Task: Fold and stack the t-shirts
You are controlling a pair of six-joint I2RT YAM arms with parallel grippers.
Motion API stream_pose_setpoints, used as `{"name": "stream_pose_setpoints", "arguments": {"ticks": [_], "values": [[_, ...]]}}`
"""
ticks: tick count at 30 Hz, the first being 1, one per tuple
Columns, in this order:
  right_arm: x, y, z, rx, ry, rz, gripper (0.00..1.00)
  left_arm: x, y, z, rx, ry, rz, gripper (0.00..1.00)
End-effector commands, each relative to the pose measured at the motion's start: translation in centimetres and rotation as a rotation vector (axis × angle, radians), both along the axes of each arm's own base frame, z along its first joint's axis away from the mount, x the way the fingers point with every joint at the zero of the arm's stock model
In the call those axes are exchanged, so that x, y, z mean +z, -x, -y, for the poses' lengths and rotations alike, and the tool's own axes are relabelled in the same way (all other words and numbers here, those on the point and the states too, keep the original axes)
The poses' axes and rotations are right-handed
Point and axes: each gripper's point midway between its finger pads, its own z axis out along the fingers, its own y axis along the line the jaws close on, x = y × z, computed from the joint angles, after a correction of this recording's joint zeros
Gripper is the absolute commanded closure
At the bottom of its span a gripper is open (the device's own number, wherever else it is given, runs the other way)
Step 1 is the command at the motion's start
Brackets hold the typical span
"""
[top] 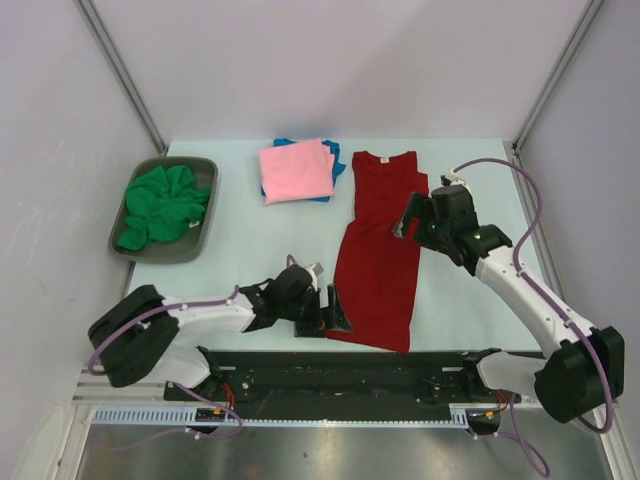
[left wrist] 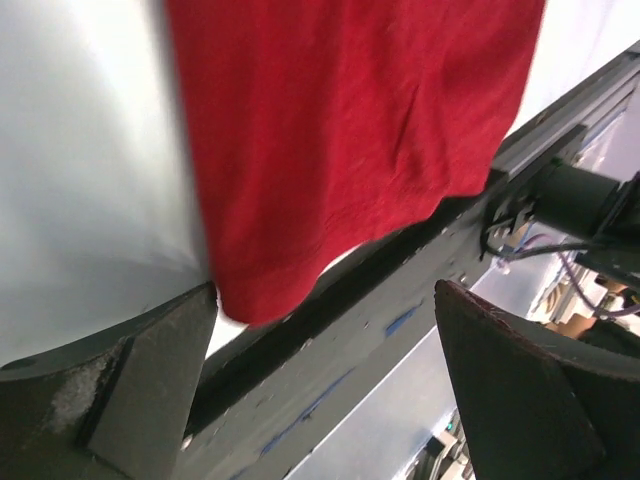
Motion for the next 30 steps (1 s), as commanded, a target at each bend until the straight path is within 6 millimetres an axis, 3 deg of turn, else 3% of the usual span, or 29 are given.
{"name": "stream_pose_setpoints", "arguments": {"ticks": [1,6,7,10,11,14,17,23,24,25,27,28,30], "values": [[1.4,1.4,0.4,0.015,-0.017,0.042,0.06,-3.4,-1.1,0.3,0.047,-0.087,-0.008,0.00],[1.6,2.6,1.1,0.017,-0.005,0.047,0.06,-5.3,-0.1,1.4,0.039,-0.102,-0.061,0.01],[1.4,2.7,1.3,0.014,-0.001,0.043,0.06,-5.5,0.2,1.5,0.036,-0.106,-0.066,0.05],[1.1,3.4,1.5,0.014,-0.010,0.045,0.07,-5.7,0.9,2.2,0.024,-0.108,-0.073,0.26],[1.0,3.6,1.6,0.013,-0.015,0.045,0.07,-5.7,1.4,2.5,0.010,-0.107,-0.077,0.42],[-0.3,4.6,1.3,0.028,-0.026,0.012,0.07,-5.6,2.4,3.0,-0.005,-0.100,-0.084,0.65],[-1.9,5.5,1.2,0.030,-0.031,-0.020,0.07,-5.6,3.1,3.0,-0.007,-0.105,-0.080,0.69],[-3.4,7.4,0.6,0.048,-0.070,-0.035,0.08,-4.3,3.9,3.0,-0.005,-0.072,-0.074,0.66],[-3.5,7.7,0.2,0.065,-0.071,-0.038,0.08,-4.0,4.0,3.1,-0.008,-0.064,-0.070,0.61],[-3.5,7.9,0.0,0.073,-0.074,-0.035,0.07,-4.0,4.2,3.0,-0.006,-0.077,-0.064,0.42],[-3.8,8.4,-0.5,0.094,-0.069,-0.040,0.07,-2.7,4.2,3.4,-0.018,-0.072,-0.035,0.31],[-3.8,8.5,-0.6,0.093,-0.066,-0.035,0.07,-2.8,4.2,2.8,-0.008,-0.112,-0.020,0.18],[-3.7,8.7,-0.9,0.095,-0.073,-0.032,0.07,-1.3,3.7,2.7,0.001,-0.118,0.028,0.04]]}}
